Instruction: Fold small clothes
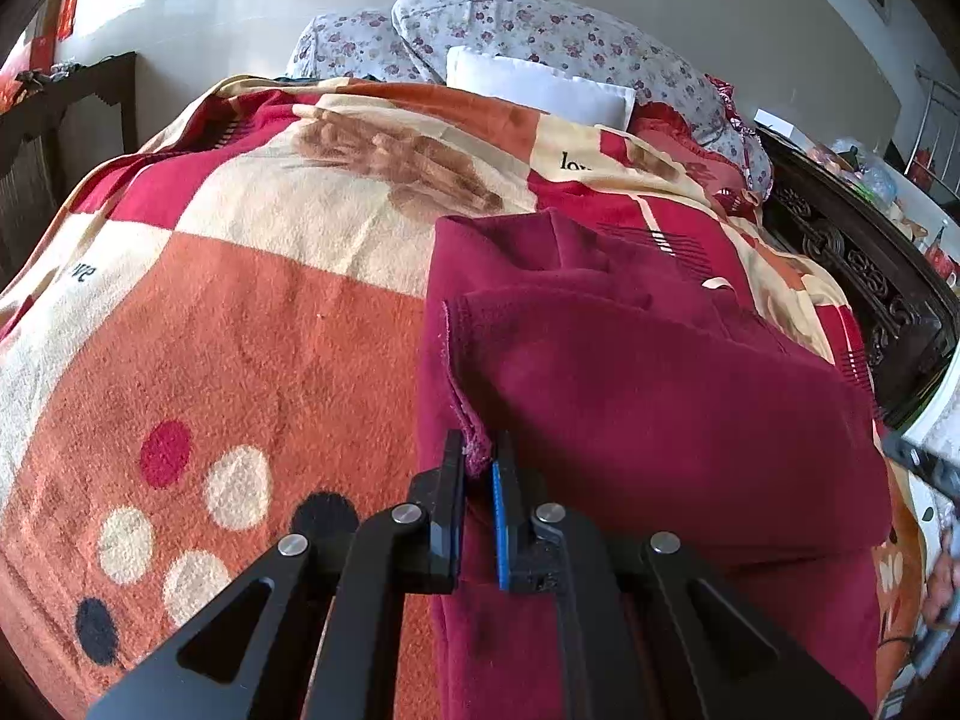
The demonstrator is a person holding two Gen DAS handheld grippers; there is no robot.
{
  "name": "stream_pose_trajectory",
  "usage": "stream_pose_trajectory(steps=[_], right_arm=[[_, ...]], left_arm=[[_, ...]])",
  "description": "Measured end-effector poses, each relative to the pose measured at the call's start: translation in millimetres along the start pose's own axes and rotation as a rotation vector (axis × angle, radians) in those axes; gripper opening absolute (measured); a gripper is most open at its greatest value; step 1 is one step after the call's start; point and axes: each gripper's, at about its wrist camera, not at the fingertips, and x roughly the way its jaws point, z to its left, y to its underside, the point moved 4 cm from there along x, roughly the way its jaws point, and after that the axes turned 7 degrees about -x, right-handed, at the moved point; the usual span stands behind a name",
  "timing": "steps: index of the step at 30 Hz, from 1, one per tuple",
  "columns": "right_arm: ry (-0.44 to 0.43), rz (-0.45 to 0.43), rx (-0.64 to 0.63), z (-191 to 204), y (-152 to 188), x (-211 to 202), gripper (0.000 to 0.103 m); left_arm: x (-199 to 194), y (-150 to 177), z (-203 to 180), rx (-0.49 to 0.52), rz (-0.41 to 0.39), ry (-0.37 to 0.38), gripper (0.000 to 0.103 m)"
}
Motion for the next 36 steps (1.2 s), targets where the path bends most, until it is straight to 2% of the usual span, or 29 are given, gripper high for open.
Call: stream_pose_trajectory(steps=[2,4,8,13,15,18,20,21,22,23,25,27,32,35,36], right_arm=[[0.03,0.015,-0.027,0,15,-9,0.043],[0.018,0.033,-0.041,1,26,-6,0.043],[0.071,0.117,-0.13,5,47,24,0.043],[0.081,0.052,-0.068,-7,47,-3,0.044],[0.04,0.039,-0.034,-10,52,-13,0.047],[-0.032,0.056,0.011,-10,61,-7,0.058],[-0.059,0.064,0.035,-8,65,4,0.058],[-0.068,0.061,0.043,-6,65,8,0.057],[-0.076,0.056,0.045,-5,64,10,0.041],[-0.073,0.047,0.032,-3,63,10,0.033],[-0.016,0.026,-0.029,5,60,2,0.027],[0.035,0.012,-0.08,11,58,-4,0.026],[0.07,0.065,-0.073,9,65,13,0.026],[0.078,0.046,-0.043,10,63,-1,0.031],[0.075,0.036,-0.027,10,63,-9,0.032]], left_arm=[[1,1,-1,0.004,0.001,-0.007,0.008],[3,4,-3,0.012,0.0,-0.02,0.008],[7,6,-5,0.021,0.009,-0.034,0.008],[-4,6,-4,0.025,0.009,-0.021,0.008],[-6,7,-4,0.025,0.007,-0.019,0.008],[-4,11,-5,0.028,0.008,-0.03,0.008],[-2,12,-6,0.025,0.01,-0.034,0.008],[-1,12,-6,0.025,0.009,-0.036,0.008],[0,12,-6,0.027,0.01,-0.039,0.008],[0,13,-6,0.028,0.011,-0.042,0.008],[1,13,-7,0.031,0.01,-0.045,0.011],[3,13,-7,0.033,0.01,-0.045,0.011],[3,15,-8,0.047,0.01,-0.057,0.013],[-5,17,-8,0.058,0.012,-0.059,0.022],[-9,18,-7,0.063,0.009,-0.066,0.029]])
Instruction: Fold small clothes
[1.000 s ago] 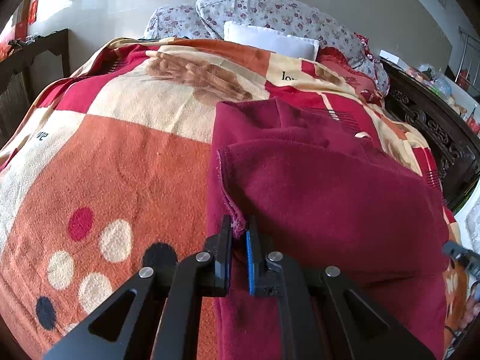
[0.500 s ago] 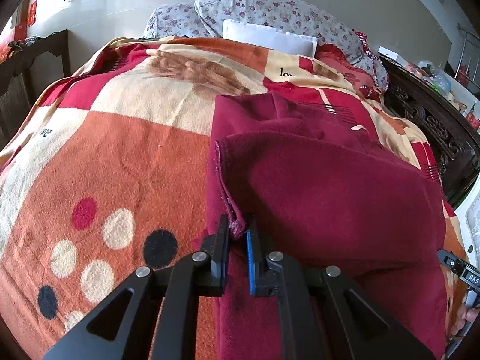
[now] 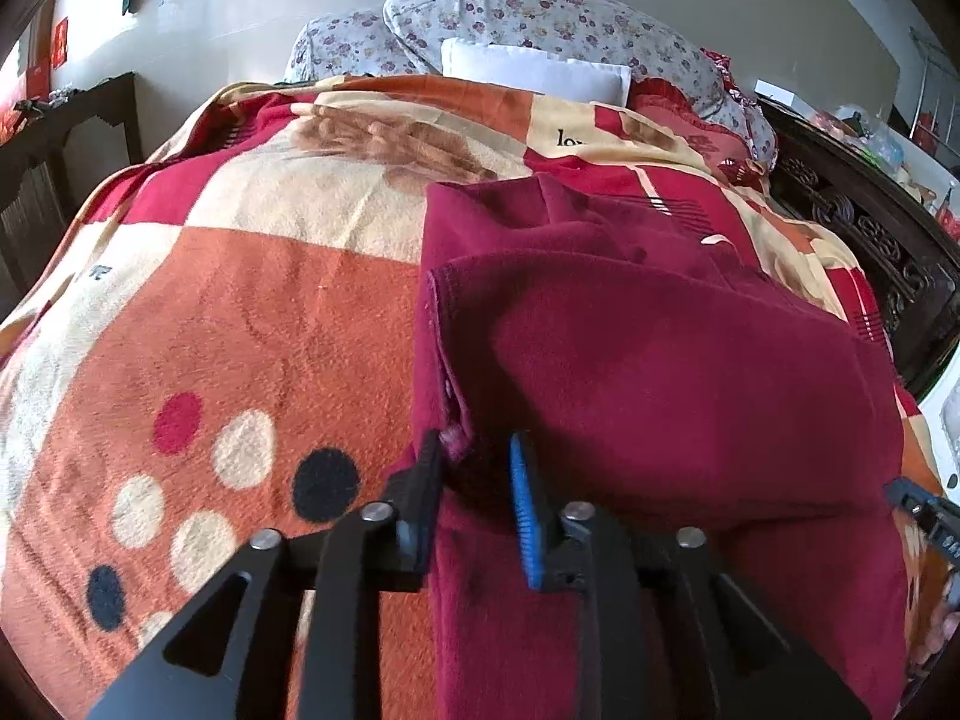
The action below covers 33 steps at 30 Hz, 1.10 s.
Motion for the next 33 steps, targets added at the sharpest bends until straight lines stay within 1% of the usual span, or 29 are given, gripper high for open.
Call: stream_pose_trajectory(steps=[1,2,3,4,6,8,9,11,12,14,16,17,18,20,23,26,28,30,31,32,33], right_arm=[[-0.011,-0.007,0.011,1,1,-7,0.035],[-0.029,-0.011,0.017,4,3,-14,0.036],[-0.047,-0.013,0.015,7,5,-21,0.042],[-0.059,-0.016,0.009,12,8,-27,0.051],[-0.085,-0.015,-0.019,24,17,-37,0.061],[-0.104,0.003,-0.056,36,24,-36,0.062],[-0.096,0.025,-0.073,40,28,-29,0.062],[-0.074,0.094,-0.069,41,38,-11,0.062],[-0.078,0.096,-0.061,41,41,-8,0.062],[-0.076,0.074,-0.054,42,42,-20,0.062],[-0.131,0.046,-0.043,43,44,-43,0.064],[-0.144,0.043,-0.045,42,46,-51,0.066],[-0.141,0.046,-0.059,41,51,-61,0.071],[-0.125,0.052,-0.096,38,63,-79,0.072],[-0.177,0.078,-0.06,24,91,-101,0.073],[-0.218,0.094,-0.012,15,114,-107,0.073],[-0.275,0.101,0.001,21,128,-105,0.073],[-0.294,0.101,-0.009,31,137,-99,0.073],[-0.279,0.083,-0.026,35,138,-97,0.067],[-0.262,0.063,-0.047,41,138,-96,0.057],[-0.248,0.061,-0.062,46,139,-93,0.023]], left_arm=[[-3,2,1,0.003,-0.001,-0.008,0.035],[-6,4,1,0.004,0.0,-0.009,0.036],[-9,7,2,0.006,0.005,-0.006,0.036],[-12,10,2,0.009,0.009,-0.003,0.036],[-20,18,3,0.018,0.016,-0.001,0.039],[-28,26,2,0.028,0.02,-0.001,0.042],[-32,31,2,0.032,0.026,0.002,0.043],[-40,43,2,0.037,0.05,0.013,0.046],[-43,48,2,0.038,0.062,0.02,0.049],[-55,60,4,0.04,0.07,0.04,0.052],[-68,72,8,0.037,0.078,0.053,0.067],[-75,79,10,0.034,0.086,0.072,0.069],[-81,85,12,0.035,0.093,0.088,0.071],[-92,98,17,0.047,0.111,0.103,0.072],[-106,118,28,0.046,0.135,0.117,0.075],[-112,137,40,0.02,0.183,0.121,0.076],[-113,146,43,0.009,0.202,0.128,0.076],[-113,152,43,0.004,0.207,0.125,0.076],[-113,153,42,0.007,0.203,0.12,0.076],[-113,154,40,0.009,0.198,0.114,0.076],[-113,155,39,0.009,0.196,0.111,0.077]])
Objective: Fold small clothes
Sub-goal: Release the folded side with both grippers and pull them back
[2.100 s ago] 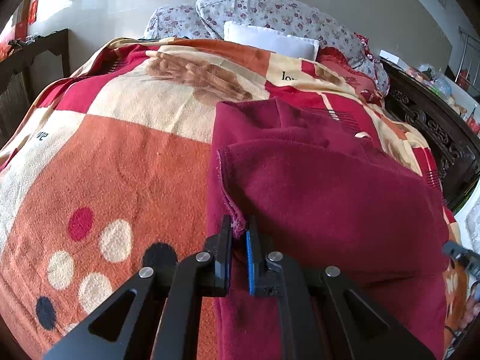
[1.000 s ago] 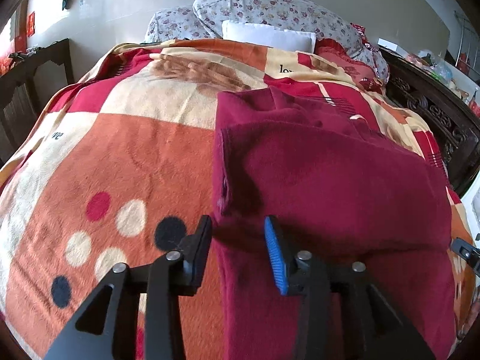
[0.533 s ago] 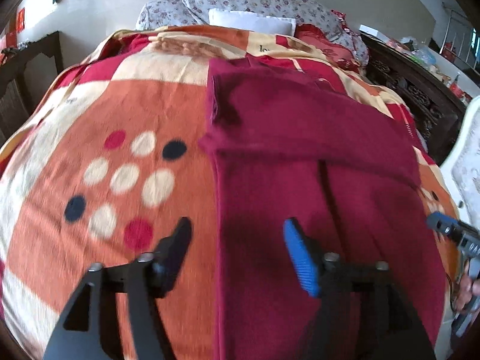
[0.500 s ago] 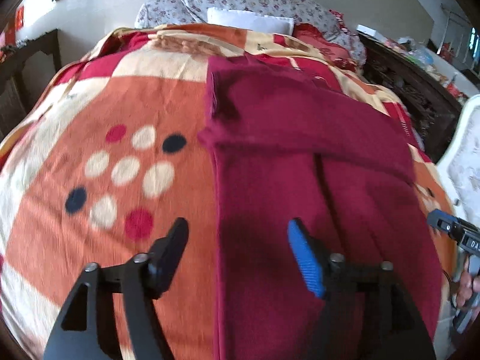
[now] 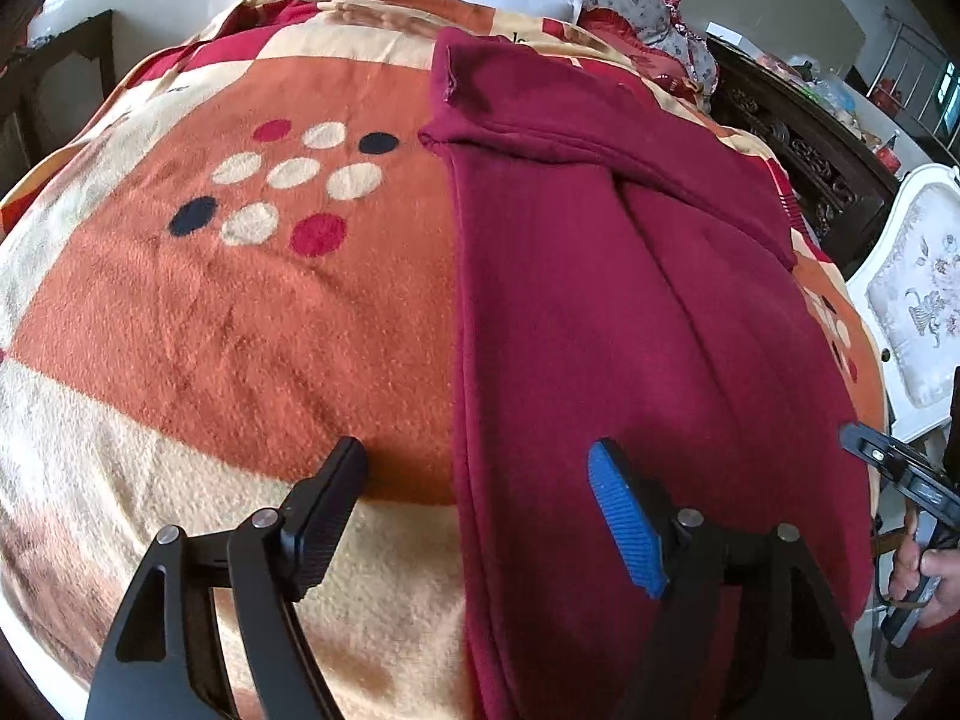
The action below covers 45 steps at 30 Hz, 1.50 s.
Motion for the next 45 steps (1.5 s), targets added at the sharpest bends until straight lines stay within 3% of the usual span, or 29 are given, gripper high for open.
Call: stream_pose_trajectory(steps=[1,7,10,15,17,18,19,26,35,39,41,45], right_arm=[[0.011,0.0,-0.002,2,0,2,0.013],[0.153,-0.059,-0.089,0,0,-30,0.009],[0.211,-0.048,-0.084,-12,1,-35,0.009],[0.106,-0.032,0.048,-23,12,-31,0.015],[0.04,-0.027,0.11,-29,18,-43,0.033],[0.035,-0.03,0.12,-29,22,-51,0.048],[0.037,-0.028,0.115,-28,25,-57,0.056],[-0.108,0.02,0.127,-18,63,-93,0.062],[-0.237,0.038,0.187,-1,93,-54,0.064],[-0.252,0.04,0.165,8,95,-45,0.064],[-0.252,0.035,0.158,9,92,-45,0.063],[-0.242,0.02,0.127,10,88,-49,0.046]], left_arm=[[0,0,-1,-0.002,0.0,0.001,0.078],[-1,2,0,-0.007,0.006,0.009,0.078],[-1,3,0,-0.011,0.006,0.014,0.08],[-6,7,-1,-0.003,0.025,0.035,0.081],[-9,10,1,-0.011,0.042,0.055,0.081],[-12,12,3,-0.017,0.049,0.068,0.081],[-14,13,5,-0.022,0.054,0.078,0.081],[-26,31,9,-0.002,0.099,0.107,0.081],[-34,51,6,0.005,0.12,0.109,0.092],[-35,55,7,0.002,0.124,0.104,0.094],[-36,57,6,0.005,0.124,0.097,0.096],[-36,62,2,0.033,0.138,0.069,0.098]])
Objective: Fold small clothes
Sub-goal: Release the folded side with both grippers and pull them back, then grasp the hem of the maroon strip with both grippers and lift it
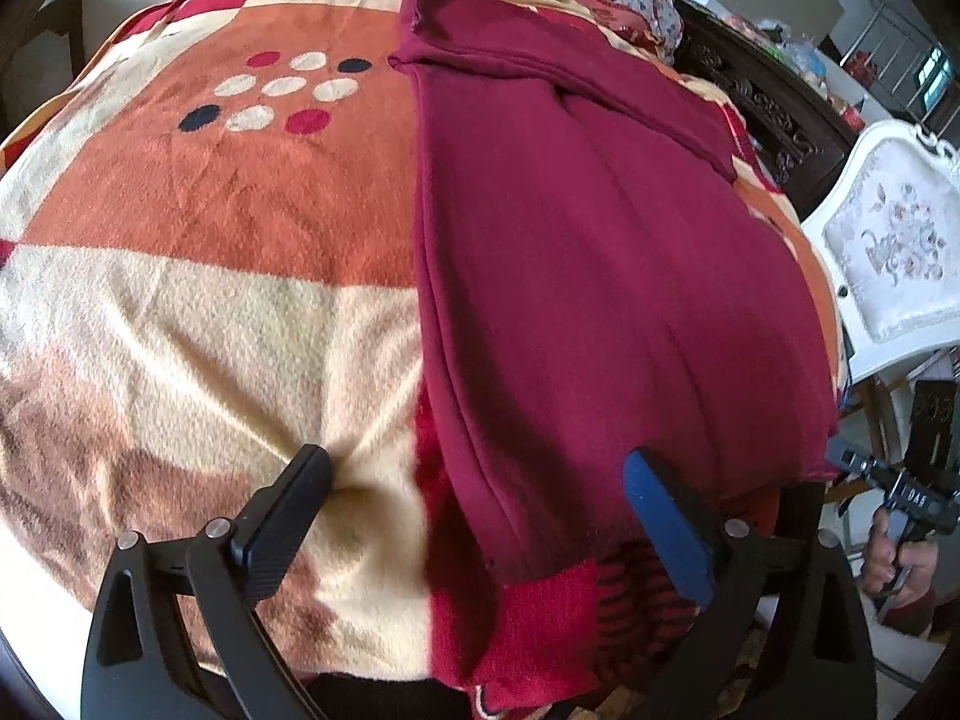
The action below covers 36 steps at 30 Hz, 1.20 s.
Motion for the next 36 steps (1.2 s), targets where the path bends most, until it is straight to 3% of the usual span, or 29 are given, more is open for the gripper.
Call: stream_pose_trajectory(steps=[2,12,24,26,27,28,30,33,36], right_arm=[[-0.001,-0.006,-0.005,0,-2,0,0.041],[-0.028,-0.021,0.022,-6,-5,1,0.041],[-0.033,-0.024,0.014,-7,-5,4,0.037],[-0.033,-0.026,0.006,-7,-5,5,0.026],[-0.031,-0.028,0.002,-8,-5,4,0.018],[-0.032,-0.034,-0.001,-8,-5,3,0.012],[-0.066,-0.058,0.001,-8,-6,-3,0.011],[-0.094,-0.107,-0.001,-7,-13,-17,0.01],[-0.085,-0.152,-0.02,-6,-22,-34,0.01]], left_arm=[[0,1,-1,0.004,0.001,-0.008,0.098],[-6,-2,-13,0.045,-0.029,-0.053,0.098],[3,-3,-16,0.045,-0.012,-0.034,0.087],[3,-3,-16,0.046,-0.014,-0.039,0.079],[3,-3,-15,0.05,-0.019,-0.041,0.065],[2,-4,-16,0.056,-0.026,-0.041,0.041],[1,-7,-13,0.046,-0.033,-0.056,0.021],[-6,-10,-6,0.037,-0.042,-0.028,0.007],[-20,-12,-5,0.056,-0.068,0.002,0.007]])
